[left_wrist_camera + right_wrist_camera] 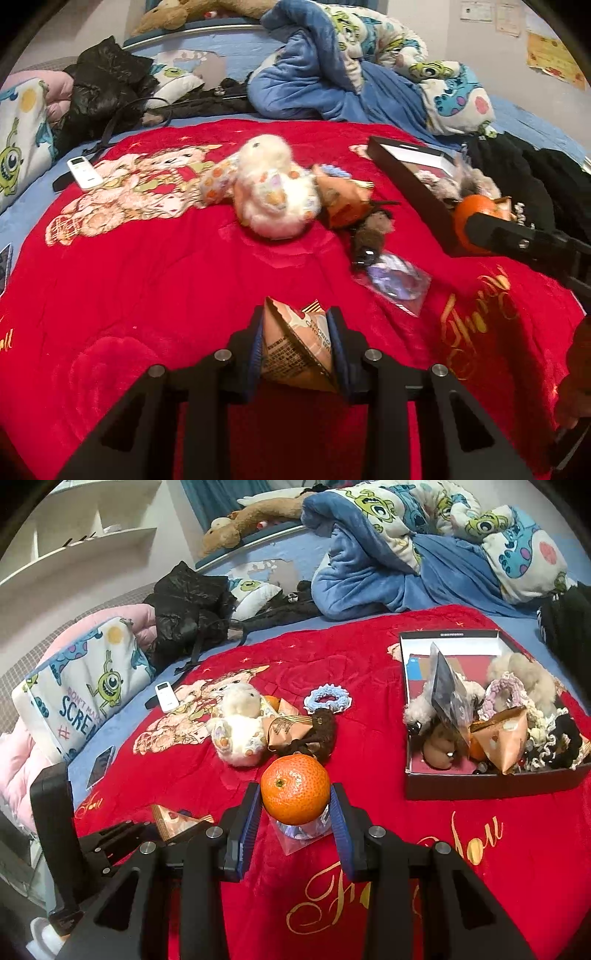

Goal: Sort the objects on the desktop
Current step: 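Carry the packet and orange in both grippers over the black box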

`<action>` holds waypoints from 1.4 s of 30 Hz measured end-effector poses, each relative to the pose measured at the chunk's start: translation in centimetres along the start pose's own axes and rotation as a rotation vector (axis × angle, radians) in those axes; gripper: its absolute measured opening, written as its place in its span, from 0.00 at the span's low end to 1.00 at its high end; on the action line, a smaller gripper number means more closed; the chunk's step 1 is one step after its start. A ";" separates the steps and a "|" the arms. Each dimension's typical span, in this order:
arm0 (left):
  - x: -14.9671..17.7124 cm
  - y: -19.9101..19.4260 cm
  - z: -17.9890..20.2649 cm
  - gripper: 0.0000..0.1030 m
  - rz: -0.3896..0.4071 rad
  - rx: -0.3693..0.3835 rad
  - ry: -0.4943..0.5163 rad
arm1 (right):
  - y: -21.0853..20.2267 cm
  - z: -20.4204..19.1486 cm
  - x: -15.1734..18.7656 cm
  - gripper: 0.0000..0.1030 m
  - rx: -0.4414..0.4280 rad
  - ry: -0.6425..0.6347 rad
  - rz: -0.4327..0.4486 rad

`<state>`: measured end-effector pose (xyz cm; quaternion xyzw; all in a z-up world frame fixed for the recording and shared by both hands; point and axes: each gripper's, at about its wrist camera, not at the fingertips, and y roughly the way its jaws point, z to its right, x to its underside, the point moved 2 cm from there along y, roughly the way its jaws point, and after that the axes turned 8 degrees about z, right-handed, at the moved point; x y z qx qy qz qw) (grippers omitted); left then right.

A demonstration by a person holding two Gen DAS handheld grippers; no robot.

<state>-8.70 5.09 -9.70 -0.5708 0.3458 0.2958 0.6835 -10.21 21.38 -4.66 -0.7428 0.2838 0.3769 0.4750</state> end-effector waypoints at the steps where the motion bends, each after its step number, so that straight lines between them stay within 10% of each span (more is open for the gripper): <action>1: 0.0 -0.2 0.5 0.32 0.005 0.006 0.008 | -0.1 -0.1 0.0 0.34 0.002 -0.005 0.001; 29: -1.8 -3.7 21.6 0.32 0.061 0.273 0.103 | -13.3 12.8 0.8 0.34 0.244 0.082 0.095; 42: -1.0 -3.4 22.8 0.32 0.080 0.254 0.149 | -14.3 14.1 1.3 0.34 0.237 0.100 0.103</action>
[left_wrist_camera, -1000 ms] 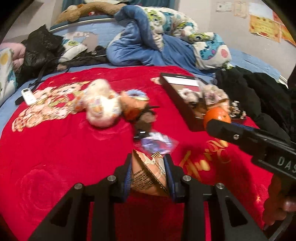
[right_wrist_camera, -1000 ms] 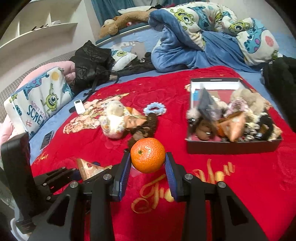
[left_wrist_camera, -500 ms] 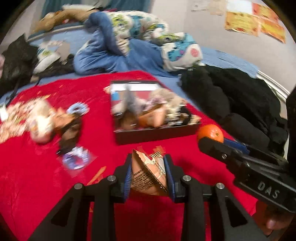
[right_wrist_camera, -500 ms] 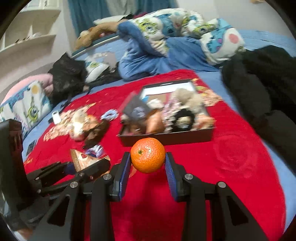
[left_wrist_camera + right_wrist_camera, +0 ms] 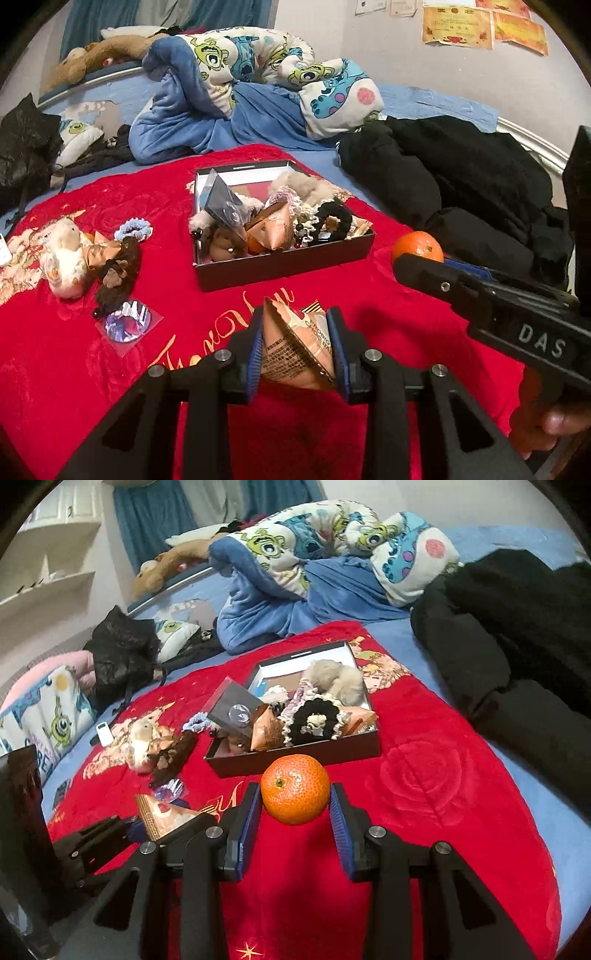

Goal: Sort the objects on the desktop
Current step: 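Carry the packet and orange in both grippers over the black box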

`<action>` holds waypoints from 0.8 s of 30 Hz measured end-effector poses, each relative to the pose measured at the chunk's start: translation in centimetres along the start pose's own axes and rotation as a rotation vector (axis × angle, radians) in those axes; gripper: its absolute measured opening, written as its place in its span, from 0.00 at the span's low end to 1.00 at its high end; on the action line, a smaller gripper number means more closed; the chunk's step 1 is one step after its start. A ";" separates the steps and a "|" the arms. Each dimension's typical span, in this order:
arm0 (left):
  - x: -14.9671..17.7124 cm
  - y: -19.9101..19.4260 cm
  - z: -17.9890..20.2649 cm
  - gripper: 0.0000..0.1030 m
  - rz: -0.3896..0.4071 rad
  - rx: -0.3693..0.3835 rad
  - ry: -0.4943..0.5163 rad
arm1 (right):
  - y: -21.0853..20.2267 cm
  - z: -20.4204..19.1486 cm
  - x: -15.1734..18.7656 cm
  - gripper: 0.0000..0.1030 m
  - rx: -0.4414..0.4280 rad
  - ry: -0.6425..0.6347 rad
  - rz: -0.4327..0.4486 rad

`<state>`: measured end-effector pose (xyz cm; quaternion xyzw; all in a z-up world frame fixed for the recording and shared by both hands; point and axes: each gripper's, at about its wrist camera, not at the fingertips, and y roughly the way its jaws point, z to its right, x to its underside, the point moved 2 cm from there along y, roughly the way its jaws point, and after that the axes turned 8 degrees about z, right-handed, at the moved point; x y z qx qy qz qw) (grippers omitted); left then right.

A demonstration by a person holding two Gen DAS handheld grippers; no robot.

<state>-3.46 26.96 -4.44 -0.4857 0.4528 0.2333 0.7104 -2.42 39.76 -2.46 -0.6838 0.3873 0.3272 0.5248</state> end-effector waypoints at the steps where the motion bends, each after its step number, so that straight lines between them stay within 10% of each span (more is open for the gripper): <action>1: 0.0 0.1 -0.1 0.32 0.000 0.005 -0.007 | 0.0 0.0 0.1 0.34 -0.008 -0.002 0.010; 24: -4.3 4.5 -2.7 0.32 0.042 0.003 0.043 | 4.2 -1.6 -2.6 0.35 -0.061 -0.098 0.032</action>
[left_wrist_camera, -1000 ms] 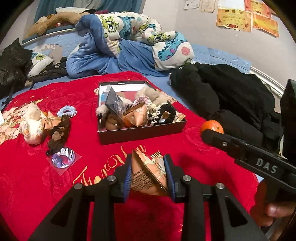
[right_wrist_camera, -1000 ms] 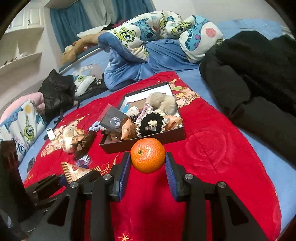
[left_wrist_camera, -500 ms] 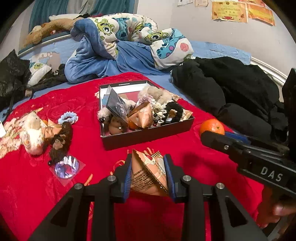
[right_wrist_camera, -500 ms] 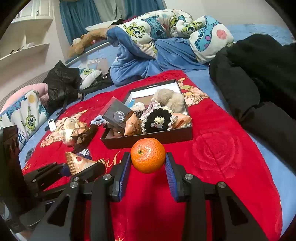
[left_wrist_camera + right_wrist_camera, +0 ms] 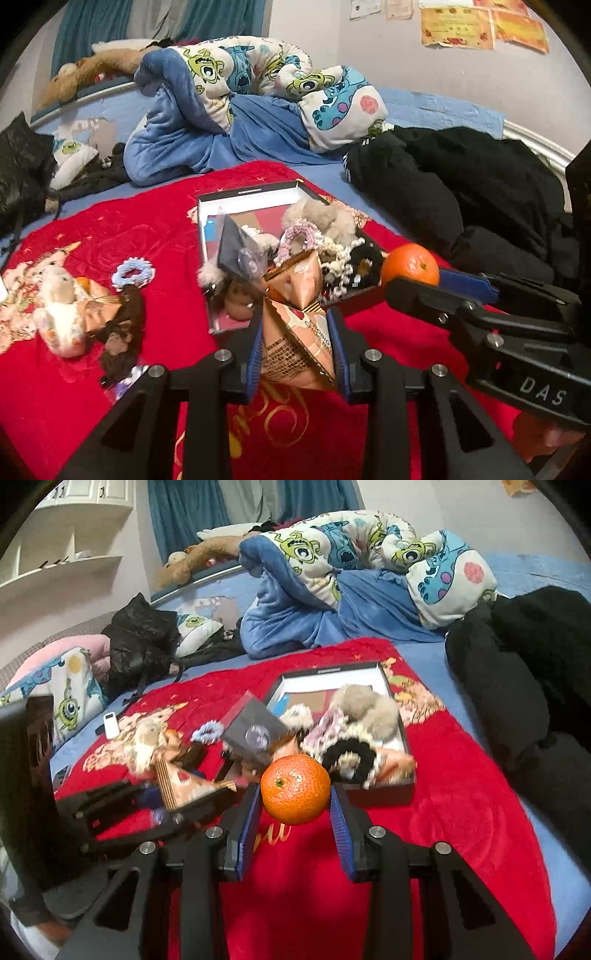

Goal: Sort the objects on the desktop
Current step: 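Carry the packet and orange in both grippers over the black box, then open both grippers to drop the packet and orange into the black box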

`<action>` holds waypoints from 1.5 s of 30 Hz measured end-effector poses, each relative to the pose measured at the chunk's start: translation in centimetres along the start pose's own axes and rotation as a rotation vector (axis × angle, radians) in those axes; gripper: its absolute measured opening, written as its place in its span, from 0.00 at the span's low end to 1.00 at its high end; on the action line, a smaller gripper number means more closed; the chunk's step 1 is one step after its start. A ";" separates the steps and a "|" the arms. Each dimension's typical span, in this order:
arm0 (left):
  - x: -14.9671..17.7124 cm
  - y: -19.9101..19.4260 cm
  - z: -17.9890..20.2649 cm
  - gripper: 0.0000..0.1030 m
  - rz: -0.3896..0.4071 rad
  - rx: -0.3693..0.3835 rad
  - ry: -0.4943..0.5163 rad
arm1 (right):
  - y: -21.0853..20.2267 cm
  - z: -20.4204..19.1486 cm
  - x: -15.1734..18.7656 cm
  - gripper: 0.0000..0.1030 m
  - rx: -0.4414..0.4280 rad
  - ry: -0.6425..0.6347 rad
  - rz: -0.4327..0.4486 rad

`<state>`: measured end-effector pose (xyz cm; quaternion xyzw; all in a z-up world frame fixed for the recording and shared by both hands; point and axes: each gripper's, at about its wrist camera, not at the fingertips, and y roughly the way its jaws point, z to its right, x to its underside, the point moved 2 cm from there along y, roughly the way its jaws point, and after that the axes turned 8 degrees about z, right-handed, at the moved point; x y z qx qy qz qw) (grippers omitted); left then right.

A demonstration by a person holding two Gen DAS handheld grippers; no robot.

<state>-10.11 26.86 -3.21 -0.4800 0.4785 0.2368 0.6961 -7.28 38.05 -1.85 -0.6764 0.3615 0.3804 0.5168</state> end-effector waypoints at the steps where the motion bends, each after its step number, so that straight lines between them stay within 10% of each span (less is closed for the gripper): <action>1: -0.3 0.3 0.1 0.32 0.002 0.004 0.003 | 0.4 0.2 -0.5 0.35 0.004 0.009 0.007; 15: -7.7 9.8 0.4 0.32 -0.044 -0.004 0.107 | 7.8 5.4 -6.4 0.35 -0.041 0.070 0.023; 24: -5.8 16.3 -1.2 0.32 -0.115 0.027 0.100 | 13.2 9.0 -6.0 0.35 -0.088 0.127 0.065; 45: -4.6 16.4 -1.1 0.32 -0.080 0.019 0.096 | 14.1 9.3 -2.5 0.36 -0.071 0.092 -0.015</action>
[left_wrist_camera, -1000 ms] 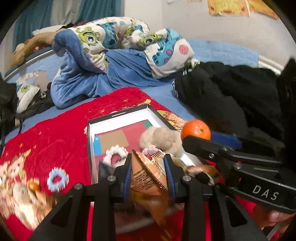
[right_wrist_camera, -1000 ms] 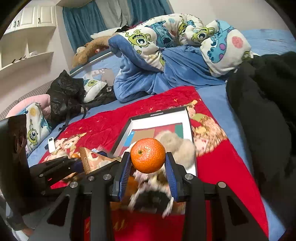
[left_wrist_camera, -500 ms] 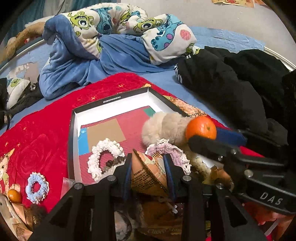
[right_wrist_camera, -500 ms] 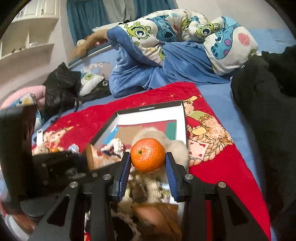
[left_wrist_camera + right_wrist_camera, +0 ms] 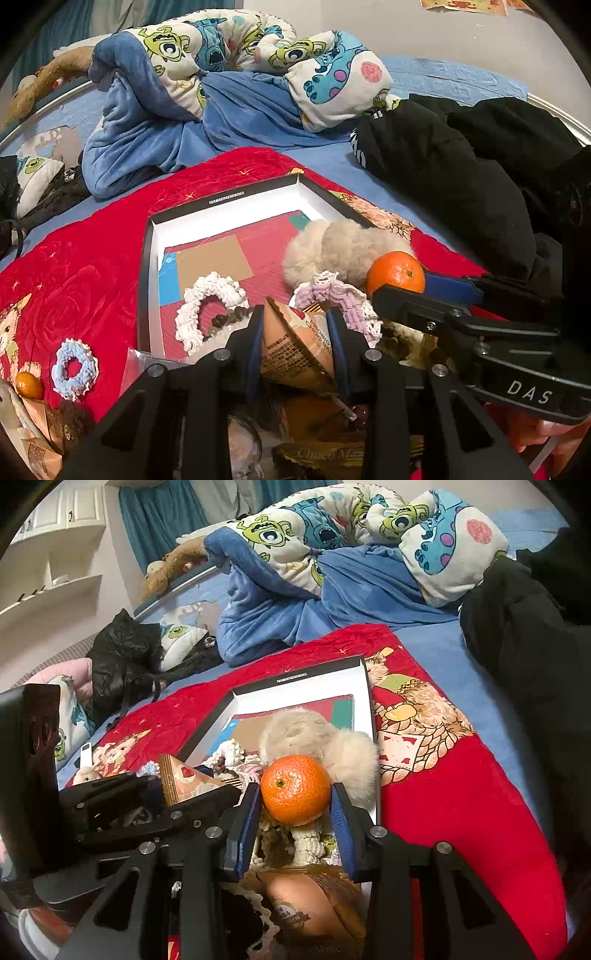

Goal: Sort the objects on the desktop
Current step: 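Open both grippers to drop the packet and orange into the black box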

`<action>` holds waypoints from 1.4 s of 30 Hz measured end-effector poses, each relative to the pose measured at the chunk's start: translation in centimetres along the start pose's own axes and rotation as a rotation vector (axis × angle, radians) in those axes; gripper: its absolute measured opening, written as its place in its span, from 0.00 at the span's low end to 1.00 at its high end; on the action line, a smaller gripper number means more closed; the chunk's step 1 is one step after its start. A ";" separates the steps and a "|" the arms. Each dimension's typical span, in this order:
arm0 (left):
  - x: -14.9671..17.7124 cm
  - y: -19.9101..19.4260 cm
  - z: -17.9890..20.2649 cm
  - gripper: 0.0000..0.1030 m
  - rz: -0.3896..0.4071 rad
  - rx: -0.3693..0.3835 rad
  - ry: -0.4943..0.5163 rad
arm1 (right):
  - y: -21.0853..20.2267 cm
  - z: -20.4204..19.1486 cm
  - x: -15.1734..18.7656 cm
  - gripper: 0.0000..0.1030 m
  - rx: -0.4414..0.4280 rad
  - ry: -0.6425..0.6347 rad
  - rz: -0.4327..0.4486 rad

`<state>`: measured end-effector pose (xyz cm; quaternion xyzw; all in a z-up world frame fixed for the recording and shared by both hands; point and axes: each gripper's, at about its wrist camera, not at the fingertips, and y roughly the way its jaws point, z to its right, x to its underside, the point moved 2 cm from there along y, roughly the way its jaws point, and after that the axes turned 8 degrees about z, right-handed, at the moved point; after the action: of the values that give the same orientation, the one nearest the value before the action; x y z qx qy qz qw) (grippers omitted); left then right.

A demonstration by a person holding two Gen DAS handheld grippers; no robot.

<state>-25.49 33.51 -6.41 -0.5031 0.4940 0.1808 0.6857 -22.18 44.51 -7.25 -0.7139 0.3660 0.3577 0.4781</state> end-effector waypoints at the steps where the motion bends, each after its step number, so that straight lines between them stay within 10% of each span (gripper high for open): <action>1: 0.0 0.0 0.0 0.32 0.000 0.000 0.000 | 0.0 0.0 0.0 0.36 0.000 0.000 0.000; 17: 0.1 -0.2 -0.8 0.54 0.033 -0.066 -0.022 | -0.4 0.4 -0.2 0.40 0.014 0.017 0.022; 24: 0.0 -0.7 -1.1 0.98 0.054 -0.129 -0.026 | -1.8 0.0 -0.8 1.00 -0.027 0.023 0.111; 42: -0.5 -1.9 -1.3 1.00 0.112 -0.095 -0.028 | -3.7 1.6 -1.5 1.00 -0.064 0.126 0.243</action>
<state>-24.92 31.68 -4.97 -0.5039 0.5028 0.2491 0.6567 -19.95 47.28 -4.82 -0.7002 0.4673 0.3788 0.3845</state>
